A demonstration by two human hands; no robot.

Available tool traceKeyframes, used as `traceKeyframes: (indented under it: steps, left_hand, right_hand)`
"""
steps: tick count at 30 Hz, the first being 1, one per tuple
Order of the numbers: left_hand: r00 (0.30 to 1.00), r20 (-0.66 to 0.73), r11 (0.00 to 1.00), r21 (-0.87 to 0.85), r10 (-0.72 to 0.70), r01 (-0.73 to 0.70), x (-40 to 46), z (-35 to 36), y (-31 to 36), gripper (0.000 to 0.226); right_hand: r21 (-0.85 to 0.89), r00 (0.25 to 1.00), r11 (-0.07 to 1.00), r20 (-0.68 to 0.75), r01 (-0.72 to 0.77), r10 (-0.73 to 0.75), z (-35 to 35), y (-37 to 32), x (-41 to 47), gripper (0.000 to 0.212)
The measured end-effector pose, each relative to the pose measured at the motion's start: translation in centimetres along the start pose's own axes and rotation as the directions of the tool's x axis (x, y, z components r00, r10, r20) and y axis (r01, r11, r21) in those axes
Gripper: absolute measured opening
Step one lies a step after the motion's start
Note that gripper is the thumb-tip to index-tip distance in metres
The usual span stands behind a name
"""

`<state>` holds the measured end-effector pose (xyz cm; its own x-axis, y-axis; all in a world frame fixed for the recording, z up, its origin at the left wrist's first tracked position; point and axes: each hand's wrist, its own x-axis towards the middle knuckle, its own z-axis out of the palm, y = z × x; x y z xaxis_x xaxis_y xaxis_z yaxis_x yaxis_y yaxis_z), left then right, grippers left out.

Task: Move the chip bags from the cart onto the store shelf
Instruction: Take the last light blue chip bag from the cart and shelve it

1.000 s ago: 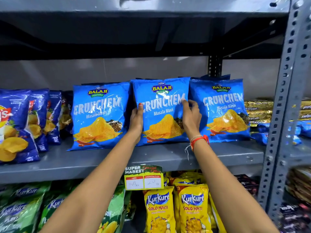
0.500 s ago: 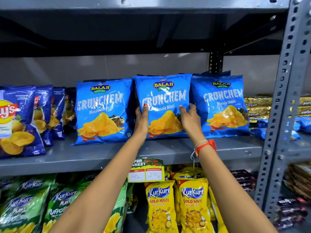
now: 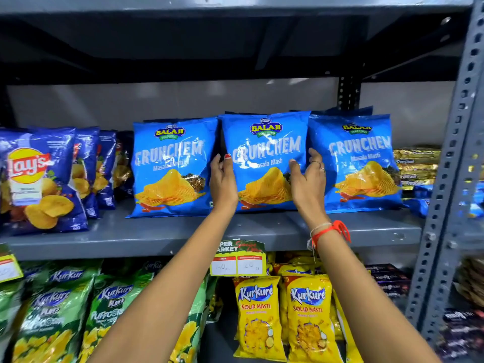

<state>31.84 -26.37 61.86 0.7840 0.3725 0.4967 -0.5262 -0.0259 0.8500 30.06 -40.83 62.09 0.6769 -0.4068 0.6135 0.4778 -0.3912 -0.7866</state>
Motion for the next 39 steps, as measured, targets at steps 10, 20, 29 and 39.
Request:
traceKeyframes:
  steps: [10,20,29,39]
  left_hand:
    - [0.881,-0.457,0.981,0.187,0.125,-0.042,2.8,-13.9,0.5,0.034]
    - [0.955,0.077,0.954,-0.064,-0.288,0.293,6.6,-17.8,-1.8,0.074]
    - [0.968,0.035,0.956,-0.155,-0.248,0.251,7.2,-18.5,-4.2,0.079]
    - [0.975,-0.019,0.971,-0.102,-0.221,0.218,5.7,-18.5,-1.5,0.054]
  right_hand:
    - [0.164,0.945,0.982,0.297,0.089,-0.136,9.3,-6.3,-6.9,0.047]
    - [-0.126,0.952,0.988,0.283,-0.083,0.116,15.9,-7.4,-8.5,0.059]
    - [-0.064,0.963,0.997,0.264,-0.047,0.063,16.0,-7.0,-8.8,0.059]
    - [-0.033,0.953,0.998,0.300,-0.044,0.052,15.9,-6.8,-8.8,0.064]
